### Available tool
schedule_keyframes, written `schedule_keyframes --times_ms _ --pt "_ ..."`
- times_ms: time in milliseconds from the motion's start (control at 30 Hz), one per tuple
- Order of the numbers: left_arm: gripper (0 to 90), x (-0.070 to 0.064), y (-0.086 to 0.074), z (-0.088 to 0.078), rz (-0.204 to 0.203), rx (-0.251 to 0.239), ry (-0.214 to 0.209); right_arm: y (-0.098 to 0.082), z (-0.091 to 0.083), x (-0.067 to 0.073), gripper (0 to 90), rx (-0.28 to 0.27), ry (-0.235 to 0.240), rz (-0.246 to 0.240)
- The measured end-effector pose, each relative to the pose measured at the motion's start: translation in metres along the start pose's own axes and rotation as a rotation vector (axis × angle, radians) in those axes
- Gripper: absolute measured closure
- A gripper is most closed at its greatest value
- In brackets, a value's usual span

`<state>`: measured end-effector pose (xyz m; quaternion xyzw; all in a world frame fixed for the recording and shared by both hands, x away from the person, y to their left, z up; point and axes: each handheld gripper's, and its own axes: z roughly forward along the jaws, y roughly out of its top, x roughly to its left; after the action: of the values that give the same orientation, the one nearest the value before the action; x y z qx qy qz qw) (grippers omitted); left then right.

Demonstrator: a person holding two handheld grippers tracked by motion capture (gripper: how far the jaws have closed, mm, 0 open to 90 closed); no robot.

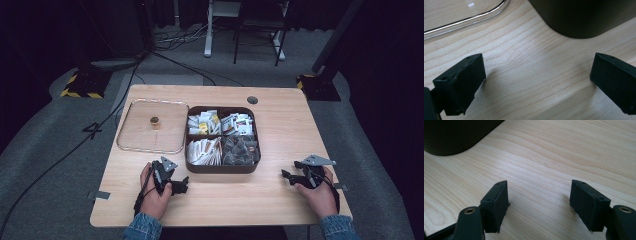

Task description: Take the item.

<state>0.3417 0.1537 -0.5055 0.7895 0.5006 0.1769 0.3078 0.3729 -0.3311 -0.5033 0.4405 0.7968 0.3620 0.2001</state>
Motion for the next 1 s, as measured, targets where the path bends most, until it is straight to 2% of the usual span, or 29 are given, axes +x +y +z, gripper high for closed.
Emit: schedule_keyframes --times_ms 500,600,733,800,933,967,1000 --pt "0.1 0.000 0.000 0.000 0.001 -0.001 -0.002 0.000 0.000 0.000 31.4 0.000 0.004 -0.007" --pt "0.1 0.000 0.000 0.000 0.001 -0.001 -0.001 0.000 -0.001 -0.002 35.6 -0.007 0.017 0.010" --pt "0.1 0.000 0.000 0.000 0.005 -0.002 -0.001 0.000 -0.001 -0.003 37.0 -0.005 0.022 -0.018" --pt "0.5 0.000 0.000 0.000 0.005 -0.003 0.005 0.000 -0.002 -0.003 42.8 0.000 0.030 -0.024" --pt "0.2 0.000 0.000 0.000 0.005 -0.002 0.001 0.005 -0.007 -0.004 47.2 0.002 0.049 -0.002" --pt "0.1 0.000 0.000 0.000 0.005 -0.002 0.000 0.009 -0.010 -0.003 48.7 -0.013 0.069 0.029" --pt "0.1 0.000 0.000 0.000 0.006 -0.002 -0.001 0.012 -0.012 -0.003 49.1 -0.021 0.077 0.040"
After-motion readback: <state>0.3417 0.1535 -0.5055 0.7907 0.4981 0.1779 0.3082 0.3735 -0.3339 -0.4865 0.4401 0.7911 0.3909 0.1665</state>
